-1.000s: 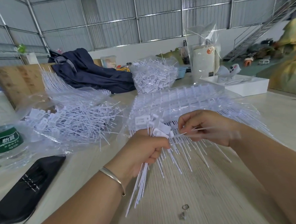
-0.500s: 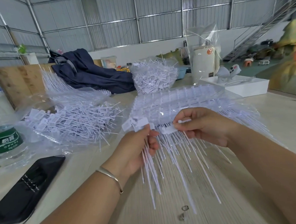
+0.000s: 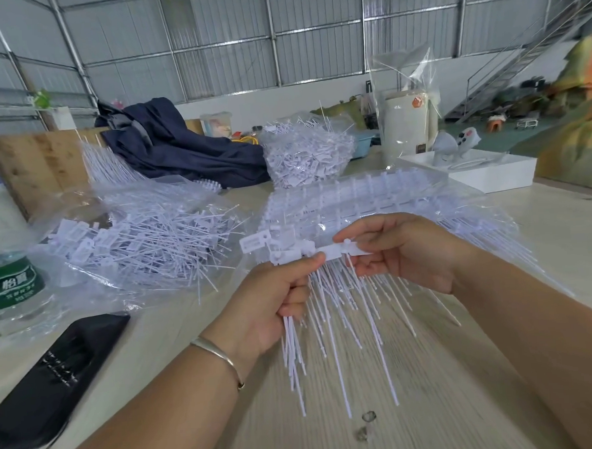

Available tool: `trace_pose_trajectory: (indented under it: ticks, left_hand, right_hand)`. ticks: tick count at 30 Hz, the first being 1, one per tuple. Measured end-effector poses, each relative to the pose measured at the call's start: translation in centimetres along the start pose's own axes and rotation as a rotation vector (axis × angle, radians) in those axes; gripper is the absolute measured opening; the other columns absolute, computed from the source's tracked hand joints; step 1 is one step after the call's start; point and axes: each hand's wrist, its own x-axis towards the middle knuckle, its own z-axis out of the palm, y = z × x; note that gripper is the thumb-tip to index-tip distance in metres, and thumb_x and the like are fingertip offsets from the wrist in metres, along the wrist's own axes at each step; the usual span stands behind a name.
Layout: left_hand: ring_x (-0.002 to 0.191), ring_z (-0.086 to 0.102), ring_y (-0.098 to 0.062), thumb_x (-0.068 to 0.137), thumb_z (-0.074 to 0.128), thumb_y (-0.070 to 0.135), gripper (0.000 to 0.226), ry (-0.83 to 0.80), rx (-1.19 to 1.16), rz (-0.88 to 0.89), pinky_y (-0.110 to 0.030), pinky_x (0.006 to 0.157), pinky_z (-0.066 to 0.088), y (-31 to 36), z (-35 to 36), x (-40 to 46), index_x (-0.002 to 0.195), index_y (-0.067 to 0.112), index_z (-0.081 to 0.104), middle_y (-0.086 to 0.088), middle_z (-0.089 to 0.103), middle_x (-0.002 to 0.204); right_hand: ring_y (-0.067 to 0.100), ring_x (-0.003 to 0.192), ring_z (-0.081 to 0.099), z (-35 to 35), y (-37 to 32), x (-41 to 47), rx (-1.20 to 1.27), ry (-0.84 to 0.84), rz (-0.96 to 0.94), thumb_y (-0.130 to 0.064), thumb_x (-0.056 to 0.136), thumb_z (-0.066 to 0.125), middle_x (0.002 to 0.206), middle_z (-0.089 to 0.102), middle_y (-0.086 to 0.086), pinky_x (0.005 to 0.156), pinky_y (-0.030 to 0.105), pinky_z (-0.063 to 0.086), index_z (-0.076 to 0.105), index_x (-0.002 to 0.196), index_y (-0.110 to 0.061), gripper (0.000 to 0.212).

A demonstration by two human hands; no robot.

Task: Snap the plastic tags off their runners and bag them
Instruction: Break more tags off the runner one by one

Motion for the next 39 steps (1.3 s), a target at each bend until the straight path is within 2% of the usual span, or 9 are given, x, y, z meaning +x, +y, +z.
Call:
trace_pose_trajectory:
  ticks: [7, 11, 15, 19, 24, 28, 33, 35, 39]
  left_hand:
    - [0.039, 0.017, -0.003, 0.07, 0.075, 0.02, 0.024, -0.088, -0.076, 0.015, -0.015, 0.033, 0.013, 0.4, 0.0, -0.5, 0.071, 0.02, 0.051, 0.008, 0.021, 0.057]
    - [0.034, 0.02, -0.001, 0.067, 0.075, 0.021, 0.027, -0.189, -0.261, -0.017, -0.013, 0.031, 0.014, 0.3, 0.5, -0.8, 0.078, 0.019, 0.05, 0.011, 0.024, 0.051]
    - [0.032, 0.025, -0.001, 0.08, 0.068, 0.021, 0.016, -0.355, -0.393, -0.056, -0.012, 0.029, 0.02, -0.1, 1.6, -1.2, 0.088, 0.015, 0.056, 0.01, 0.029, 0.049]
    - [0.033, 0.025, -0.002, 0.084, 0.065, 0.02, 0.012, -0.395, -0.408, -0.025, -0.012, 0.03, 0.019, 0.4, 1.6, -1.0, 0.073, 0.016, 0.064, 0.01, 0.03, 0.05]
    - [0.036, 0.027, -0.003, 0.081, 0.062, 0.017, 0.014, -0.218, -0.344, 0.007, -0.014, 0.032, 0.015, 0.6, 0.7, -0.5, 0.068, 0.014, 0.064, 0.005, 0.044, 0.056]
    - [0.034, 0.028, -0.002, 0.081, 0.064, 0.022, 0.016, -0.143, -0.233, 0.019, -0.013, 0.029, 0.019, 0.2, 0.3, 0.0, 0.081, 0.017, 0.049, 0.005, 0.044, 0.055]
    - [0.036, 0.025, -0.003, 0.074, 0.07, 0.027, 0.021, -0.1, -0.102, 0.028, -0.014, 0.03, 0.018, -0.3, 0.7, 0.0, 0.085, 0.012, 0.058, 0.007, 0.029, 0.051]
    - [0.036, 0.023, -0.003, 0.075, 0.07, 0.028, 0.018, -0.09, -0.08, 0.039, -0.014, 0.031, 0.018, -0.3, 0.6, -0.1, 0.081, 0.014, 0.062, 0.007, 0.027, 0.049]
    - [0.034, 0.021, -0.003, 0.081, 0.07, 0.024, 0.018, -0.089, -0.032, 0.037, -0.015, 0.031, 0.016, -0.2, 0.4, -0.1, 0.068, 0.019, 0.058, 0.007, 0.025, 0.046]
  right_hand:
    - [0.017, 0.071, 0.061, 0.1, -0.5, -0.4, -0.055, 0.071, -0.005, -0.013, 0.067, 0.074, 0.075, 0.067, 0.005, 0.071, 0.025, 0.053, 0.073, 0.073, -0.019, 0.009]
    - [0.012, 0.069, 0.059, 0.8, -0.3, -0.3, 0.003, -0.042, -0.023, -0.02, 0.069, 0.072, 0.074, 0.066, 0.001, 0.07, 0.023, 0.052, 0.062, 0.088, -0.012, 0.023]
    - [0.011, 0.064, 0.057, 2.5, 0.1, -0.1, 0.159, -0.117, -0.044, -0.023, 0.075, 0.069, 0.078, 0.061, 0.004, 0.062, 0.021, 0.05, 0.062, 0.092, -0.013, 0.021]
    - [0.01, 0.065, 0.055, 2.4, 0.0, -0.1, 0.204, -0.142, -0.065, -0.022, 0.079, 0.068, 0.084, 0.062, 0.001, 0.063, 0.022, 0.048, 0.058, 0.106, -0.009, 0.031]
    - [0.014, 0.059, 0.058, 1.7, -0.4, -0.1, 0.269, -0.112, -0.025, -0.012, 0.08, 0.064, 0.08, 0.066, 0.01, 0.058, 0.023, 0.051, 0.057, 0.083, -0.01, 0.008]
    - [0.013, 0.059, 0.062, 1.3, -0.3, -0.1, 0.206, -0.025, -0.006, -0.006, 0.073, 0.069, 0.072, 0.067, 0.009, 0.054, 0.02, 0.051, 0.062, 0.093, -0.009, 0.021]
    - [0.008, 0.06, 0.062, 1.1, 0.0, 0.0, 0.113, 0.026, -0.004, -0.005, 0.076, 0.069, 0.074, 0.069, 0.003, 0.054, 0.017, 0.049, 0.07, 0.094, -0.004, 0.018]
    - [0.007, 0.058, 0.061, 1.0, 0.0, 0.1, 0.082, 0.043, -0.014, 0.001, 0.083, 0.065, 0.074, 0.07, 0.003, 0.055, 0.016, 0.049, 0.072, 0.09, -0.004, 0.011]
    - [0.007, 0.059, 0.054, 0.8, -0.2, -0.2, -0.013, 0.034, 0.003, 0.008, 0.089, 0.055, 0.077, 0.071, 0.0, 0.057, 0.016, 0.046, 0.074, 0.087, -0.004, 0.022]
